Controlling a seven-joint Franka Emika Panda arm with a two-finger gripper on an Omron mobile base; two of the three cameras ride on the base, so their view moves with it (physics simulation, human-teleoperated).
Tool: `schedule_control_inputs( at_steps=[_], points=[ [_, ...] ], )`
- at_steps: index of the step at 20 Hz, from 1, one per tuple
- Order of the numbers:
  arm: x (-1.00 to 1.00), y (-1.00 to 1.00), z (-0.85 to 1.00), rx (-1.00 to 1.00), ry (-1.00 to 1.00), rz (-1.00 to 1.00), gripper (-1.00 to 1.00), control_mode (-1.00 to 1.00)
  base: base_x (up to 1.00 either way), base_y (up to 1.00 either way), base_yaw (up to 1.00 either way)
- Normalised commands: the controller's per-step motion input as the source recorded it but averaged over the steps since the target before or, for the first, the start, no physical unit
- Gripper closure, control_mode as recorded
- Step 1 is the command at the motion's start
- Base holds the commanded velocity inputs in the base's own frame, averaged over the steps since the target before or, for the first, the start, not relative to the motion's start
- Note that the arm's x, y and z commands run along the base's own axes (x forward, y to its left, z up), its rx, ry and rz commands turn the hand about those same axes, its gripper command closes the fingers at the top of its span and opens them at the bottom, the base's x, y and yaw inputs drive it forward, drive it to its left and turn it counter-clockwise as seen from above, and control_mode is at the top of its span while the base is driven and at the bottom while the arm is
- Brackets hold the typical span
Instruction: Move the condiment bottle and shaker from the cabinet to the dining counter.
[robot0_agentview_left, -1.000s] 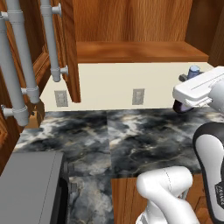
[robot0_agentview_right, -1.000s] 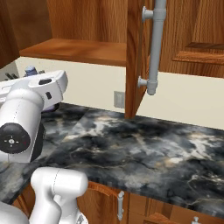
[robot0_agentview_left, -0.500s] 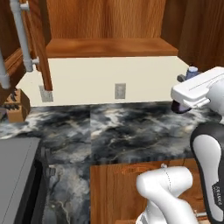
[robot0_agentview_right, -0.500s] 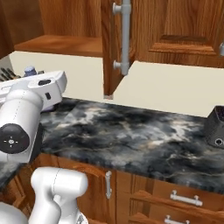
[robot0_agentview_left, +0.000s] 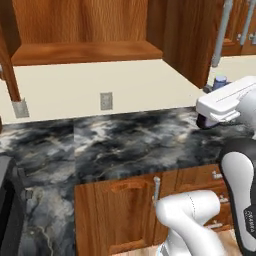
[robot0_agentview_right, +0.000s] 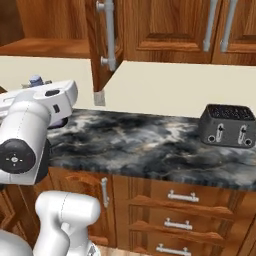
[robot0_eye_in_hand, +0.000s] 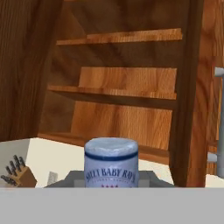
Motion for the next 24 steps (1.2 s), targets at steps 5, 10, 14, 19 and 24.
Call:
schedule_control_inputs(
  at_steps=[5, 10, 14, 19, 24],
  points=[
    [0.00, 0.00, 0.00, 0.00, 0.00, 0.00, 1.00, 1.00, -0.62, -0.92, -0.22],
    [0.00, 0.00, 0.00, 0.00, 0.00, 0.00, 1.00, 1.00, -0.27, -1.00, -0.29],
    [0.00, 0.00, 0.00, 0.00, 0.00, 0.00, 1.00, 1.00, -0.01, -1.00, -0.37],
    [0.00, 0.00, 0.00, 0.00, 0.00, 0.00, 1.00, 1.00, -0.01, -1.00, -0.54],
    [0.00, 0.00, 0.00, 0.00, 0.00, 0.00, 1.00, 1.00, -0.24, -0.64, -0.73]
  ],
)
